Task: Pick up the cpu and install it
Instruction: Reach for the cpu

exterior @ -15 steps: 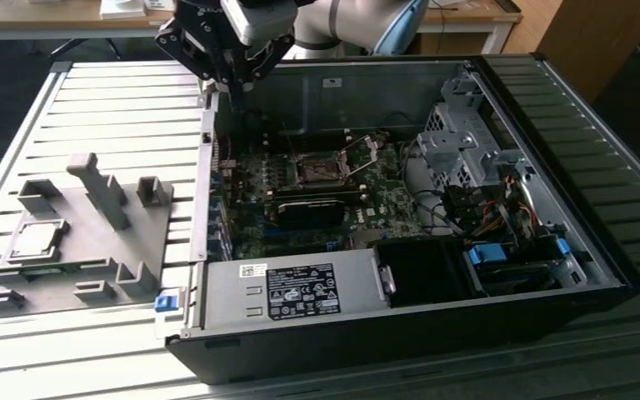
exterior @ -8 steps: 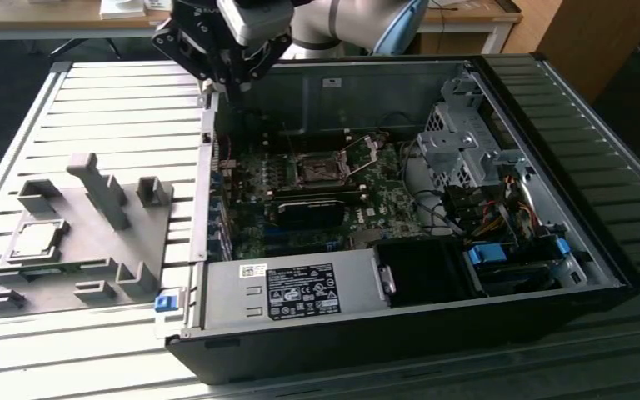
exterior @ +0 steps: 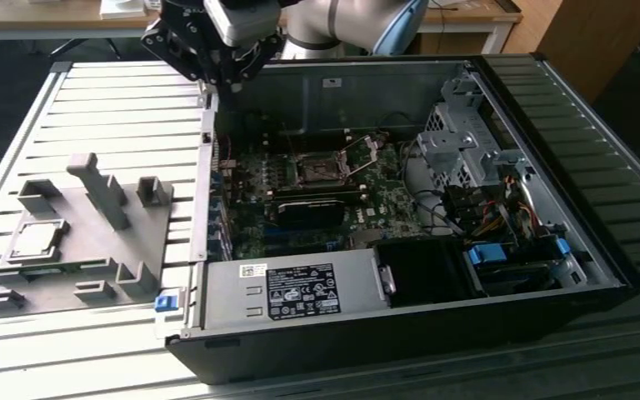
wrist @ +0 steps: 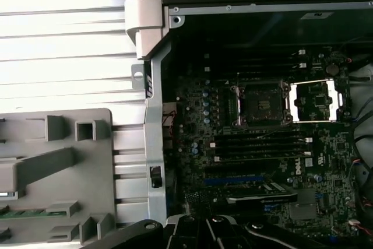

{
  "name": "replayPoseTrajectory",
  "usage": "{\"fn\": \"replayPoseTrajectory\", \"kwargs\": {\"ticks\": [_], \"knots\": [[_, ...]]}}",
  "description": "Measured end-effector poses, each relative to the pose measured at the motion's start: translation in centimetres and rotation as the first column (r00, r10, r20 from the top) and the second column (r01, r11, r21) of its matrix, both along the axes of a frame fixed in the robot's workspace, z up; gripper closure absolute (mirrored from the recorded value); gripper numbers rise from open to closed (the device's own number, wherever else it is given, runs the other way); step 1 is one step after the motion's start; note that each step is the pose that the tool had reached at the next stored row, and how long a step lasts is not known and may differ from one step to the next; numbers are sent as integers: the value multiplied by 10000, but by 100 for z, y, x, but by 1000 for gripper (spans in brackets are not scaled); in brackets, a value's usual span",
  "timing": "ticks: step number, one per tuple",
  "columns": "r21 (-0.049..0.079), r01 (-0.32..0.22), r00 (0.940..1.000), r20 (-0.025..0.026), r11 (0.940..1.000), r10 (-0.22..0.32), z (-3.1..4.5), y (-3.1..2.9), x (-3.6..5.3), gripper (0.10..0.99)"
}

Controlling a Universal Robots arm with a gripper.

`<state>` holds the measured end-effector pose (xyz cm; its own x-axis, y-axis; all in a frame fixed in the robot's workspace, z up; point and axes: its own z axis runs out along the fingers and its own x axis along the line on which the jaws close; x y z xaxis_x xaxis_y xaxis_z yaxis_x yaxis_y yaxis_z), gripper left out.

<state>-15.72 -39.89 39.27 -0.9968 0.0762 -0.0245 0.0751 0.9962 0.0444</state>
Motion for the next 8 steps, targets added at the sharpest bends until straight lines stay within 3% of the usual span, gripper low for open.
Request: {"fn": "replayPoseTrajectory", "kwargs": {"ticks": [8], "knots": [[0, 0, 10000, -6, 10000, 0, -4, 0, -70, 980]]}}
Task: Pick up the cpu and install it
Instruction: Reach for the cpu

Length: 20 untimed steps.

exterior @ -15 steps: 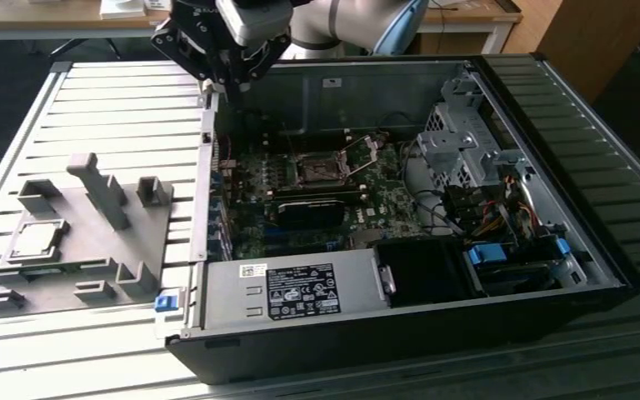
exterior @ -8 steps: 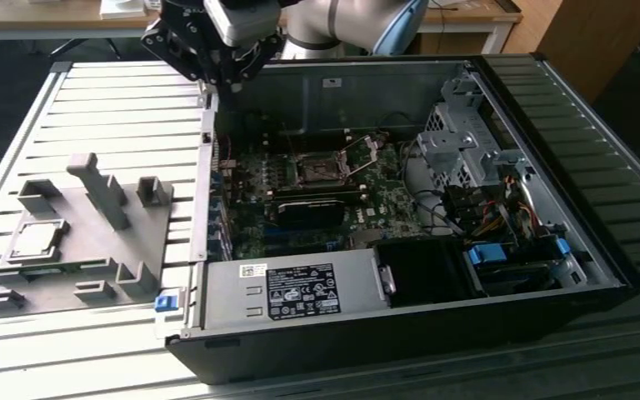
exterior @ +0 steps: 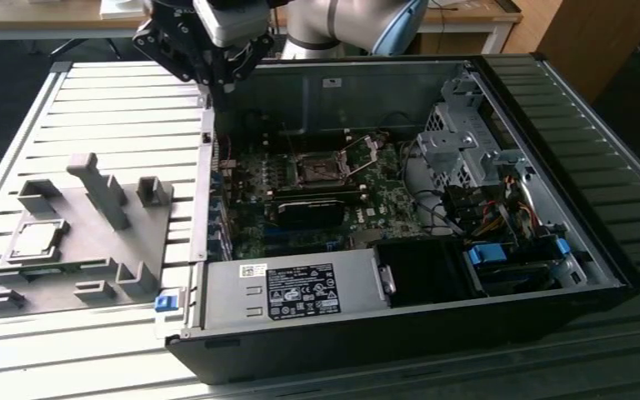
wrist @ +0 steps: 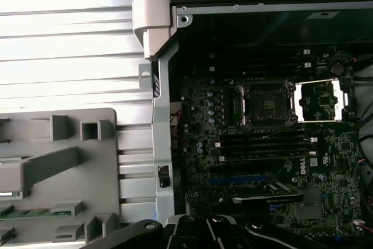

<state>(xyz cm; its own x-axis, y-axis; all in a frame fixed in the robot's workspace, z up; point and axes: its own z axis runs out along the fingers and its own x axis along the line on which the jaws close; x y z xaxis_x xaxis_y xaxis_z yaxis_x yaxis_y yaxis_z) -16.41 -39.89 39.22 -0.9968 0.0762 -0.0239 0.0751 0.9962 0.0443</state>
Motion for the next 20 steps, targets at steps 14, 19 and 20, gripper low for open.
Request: {"fn": "replayPoseTrajectory", "kwargs": {"ticks": [14, 19, 20], "knots": [[-1, 0, 10000, -8, 10000, 0, -7, 0, -89, 980], [0, 0, 10000, -11, 10000, 0, -9, 0, -119, 980], [0, 0, 10000, -12, 10000, 0, -10, 0, -126, 980]]}}
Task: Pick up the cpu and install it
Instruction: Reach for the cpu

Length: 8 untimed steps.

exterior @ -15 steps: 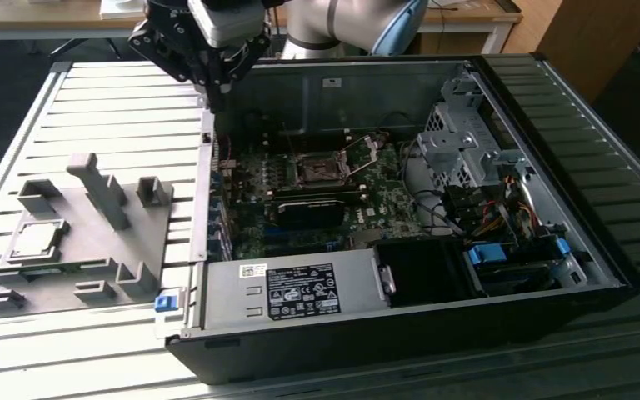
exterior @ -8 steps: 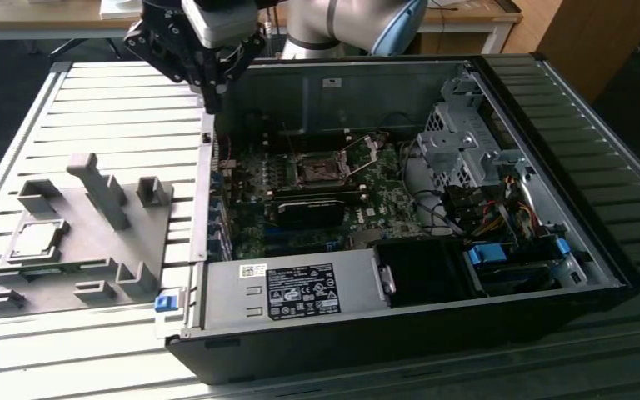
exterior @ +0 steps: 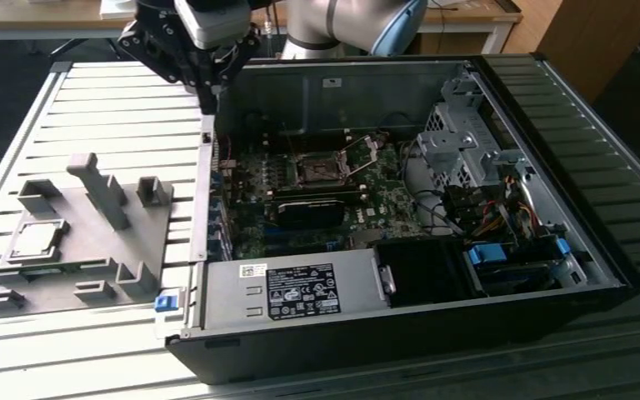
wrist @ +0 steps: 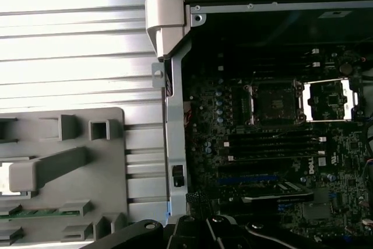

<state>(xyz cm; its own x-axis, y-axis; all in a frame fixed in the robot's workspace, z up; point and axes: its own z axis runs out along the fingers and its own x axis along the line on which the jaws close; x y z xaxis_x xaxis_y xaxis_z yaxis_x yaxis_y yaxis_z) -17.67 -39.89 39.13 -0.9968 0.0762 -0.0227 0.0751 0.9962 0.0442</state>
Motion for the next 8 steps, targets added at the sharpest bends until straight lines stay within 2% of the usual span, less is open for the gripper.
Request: {"fn": "replayPoseTrajectory", "kwargs": {"ticks": [8], "knots": [[0, 0, 10000, -5, 10000, 0, -4, 0, -43, 980]]}}
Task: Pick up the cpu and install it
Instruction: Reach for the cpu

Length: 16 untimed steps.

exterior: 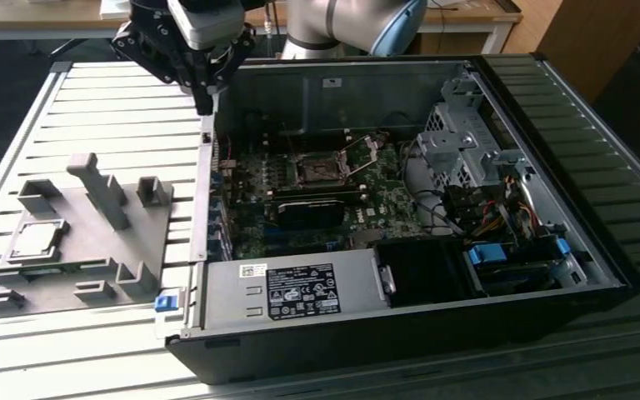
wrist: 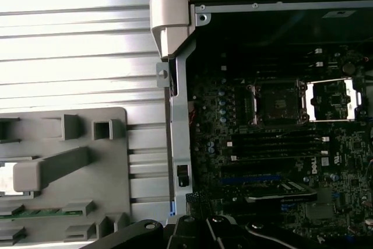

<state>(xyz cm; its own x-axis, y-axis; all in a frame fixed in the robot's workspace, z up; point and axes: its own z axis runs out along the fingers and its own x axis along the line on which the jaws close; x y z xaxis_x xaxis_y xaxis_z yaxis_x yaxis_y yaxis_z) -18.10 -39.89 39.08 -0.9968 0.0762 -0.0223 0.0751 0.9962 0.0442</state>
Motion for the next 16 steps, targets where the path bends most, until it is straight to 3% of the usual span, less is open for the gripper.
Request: {"fn": "replayPoseTrajectory", "kwargs": {"ticks": [16], "knots": [[0, 1, 10000, -12, 10000, -1, -7, 0, -77, 980]]}}
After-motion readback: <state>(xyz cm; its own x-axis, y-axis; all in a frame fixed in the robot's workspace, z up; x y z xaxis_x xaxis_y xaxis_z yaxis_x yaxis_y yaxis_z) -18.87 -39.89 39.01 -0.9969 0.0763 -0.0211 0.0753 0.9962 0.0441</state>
